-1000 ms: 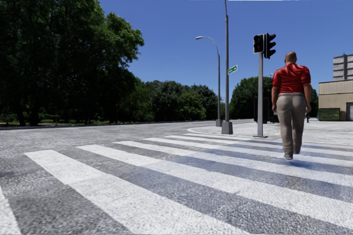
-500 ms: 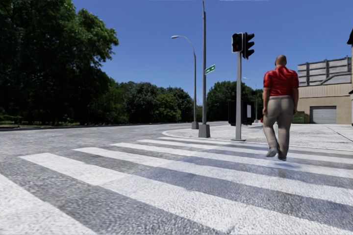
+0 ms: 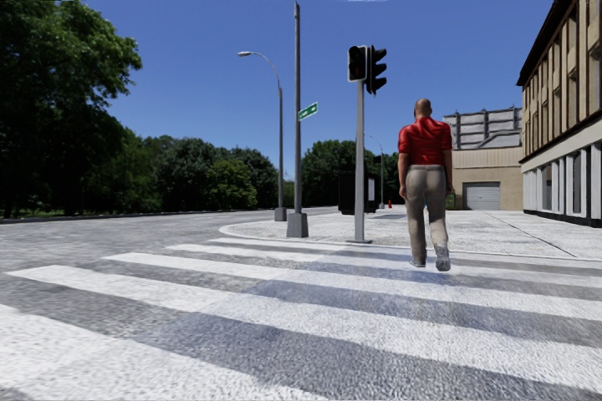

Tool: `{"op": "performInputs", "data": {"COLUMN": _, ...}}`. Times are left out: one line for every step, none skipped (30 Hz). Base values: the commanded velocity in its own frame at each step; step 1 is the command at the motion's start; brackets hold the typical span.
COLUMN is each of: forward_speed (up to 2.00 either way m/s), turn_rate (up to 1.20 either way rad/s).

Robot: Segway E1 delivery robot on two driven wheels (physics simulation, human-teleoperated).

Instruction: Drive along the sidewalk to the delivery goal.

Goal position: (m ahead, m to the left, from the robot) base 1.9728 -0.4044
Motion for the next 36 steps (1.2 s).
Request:
{"op": "performInputs", "data": {"forward_speed": 1.25, "turn_rate": -0.54}}
{"op": "performInputs", "data": {"forward_speed": 1.25, "turn_rate": -0.54}}
{"op": "performInputs", "data": {"forward_speed": 1.25, "turn_rate": -0.54}}
{"op": "performInputs", "data": {"forward_speed": 1.25, "turn_rate": -0.53}}
{"op": "performInputs", "data": {"forward_speed": 1.25, "turn_rate": -0.53}}
{"op": "performInputs", "data": {"forward_speed": 1.25, "turn_rate": -0.52}}
{"op": "performInputs", "data": {"forward_speed": 1.25, "turn_rate": -0.5}}
{"op": "performInputs", "data": {"forward_speed": 1.25, "turn_rate": -0.48}}
{"op": "performInputs", "data": {"forward_speed": 1.25, "turn_rate": -0.48}}
{"op": "performInputs", "data": {"forward_speed": 1.25, "turn_rate": -0.47}}
{"op": "performInputs", "data": {"forward_speed": 1.25, "turn_rate": -0.47}}
{"op": "performInputs", "data": {"forward_speed": 1.25, "turn_rate": -0.45}}
{"op": "performInputs", "data": {"forward_speed": 1.25, "turn_rate": -0.45}}
{"op": "performInputs", "data": {"forward_speed": 1.25, "turn_rate": -0.44}}
{"op": "performInputs", "data": {"forward_speed": 1.25, "turn_rate": -0.44}}
{"op": "performInputs", "data": {"forward_speed": 1.25, "turn_rate": -0.44}}
{"op": "performInputs", "data": {"forward_speed": 1.25, "turn_rate": -0.44}}
{"op": "performInputs", "data": {"forward_speed": 1.25, "turn_rate": -0.44}}
{"op": "performInputs", "data": {"forward_speed": 1.25, "turn_rate": -0.44}}
{"op": "performInputs", "data": {"forward_speed": 1.25, "turn_rate": -0.44}}
{"op": "performInputs", "data": {"forward_speed": 1.25, "turn_rate": -0.44}}
{"op": "performInputs", "data": {"forward_speed": 1.25, "turn_rate": -0.44}}
{"op": "performInputs", "data": {"forward_speed": 1.25, "turn_rate": -0.44}}
{"op": "performInputs", "data": {"forward_speed": 1.23, "turn_rate": -0.44}}
{"op": "performInputs", "data": {"forward_speed": 1.21, "turn_rate": -0.44}}
{"op": "performInputs", "data": {"forward_speed": 1.18, "turn_rate": -0.44}}
{"op": "performInputs", "data": {"forward_speed": 1.18, "turn_rate": -0.44}}
{"op": "performInputs", "data": {"forward_speed": 1.13, "turn_rate": -0.44}}
{"op": "performInputs", "data": {"forward_speed": 1.08, "turn_rate": -0.44}}
{"op": "performInputs", "data": {"forward_speed": 1.08, "turn_rate": -0.44}}
{"op": "performInputs", "data": {"forward_speed": 1.03, "turn_rate": -0.44}}
{"op": "performInputs", "data": {"forward_speed": 1.01, "turn_rate": -0.44}}
{"op": "performInputs", "data": {"forward_speed": 1.01, "turn_rate": -0.43}}
{"op": "performInputs", "data": {"forward_speed": 1.01, "turn_rate": -0.43}}
{"op": "performInputs", "data": {"forward_speed": 1.0, "turn_rate": -0.41}}
{"op": "performInputs", "data": {"forward_speed": 1.0, "turn_rate": -0.39}}
